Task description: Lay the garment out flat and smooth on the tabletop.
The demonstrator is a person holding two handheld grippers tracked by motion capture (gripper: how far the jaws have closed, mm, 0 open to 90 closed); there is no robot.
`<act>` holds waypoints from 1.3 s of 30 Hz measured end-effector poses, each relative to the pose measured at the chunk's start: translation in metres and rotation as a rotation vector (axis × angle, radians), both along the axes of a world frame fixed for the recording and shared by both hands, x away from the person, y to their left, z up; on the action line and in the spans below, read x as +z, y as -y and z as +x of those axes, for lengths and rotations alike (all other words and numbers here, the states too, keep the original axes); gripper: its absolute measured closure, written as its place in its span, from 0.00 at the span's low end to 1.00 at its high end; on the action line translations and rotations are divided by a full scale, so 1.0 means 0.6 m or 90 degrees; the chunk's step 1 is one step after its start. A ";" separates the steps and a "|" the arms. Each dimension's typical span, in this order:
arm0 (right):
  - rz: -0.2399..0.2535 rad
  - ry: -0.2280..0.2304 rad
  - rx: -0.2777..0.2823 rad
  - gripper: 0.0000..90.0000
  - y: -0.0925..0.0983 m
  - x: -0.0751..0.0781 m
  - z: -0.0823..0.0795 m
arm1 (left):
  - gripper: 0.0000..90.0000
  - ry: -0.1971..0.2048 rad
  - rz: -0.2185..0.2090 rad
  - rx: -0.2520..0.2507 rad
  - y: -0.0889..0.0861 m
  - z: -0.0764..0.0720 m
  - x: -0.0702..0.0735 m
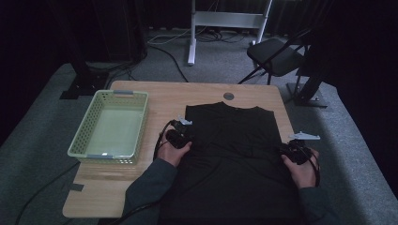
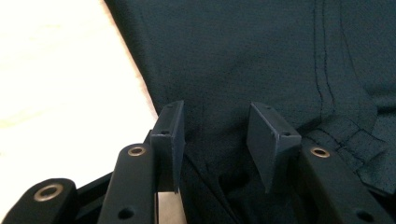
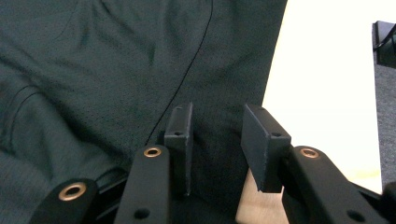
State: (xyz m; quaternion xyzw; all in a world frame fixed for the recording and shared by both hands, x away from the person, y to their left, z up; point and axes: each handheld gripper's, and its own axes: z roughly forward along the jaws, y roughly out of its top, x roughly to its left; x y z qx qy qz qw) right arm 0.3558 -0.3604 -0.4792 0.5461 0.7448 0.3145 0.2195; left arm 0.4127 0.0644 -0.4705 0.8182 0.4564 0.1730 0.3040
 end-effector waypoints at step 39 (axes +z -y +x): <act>0.003 0.011 0.006 0.68 0.030 -0.003 0.000 | 0.62 0.006 -0.003 0.004 0.005 -0.035 -0.002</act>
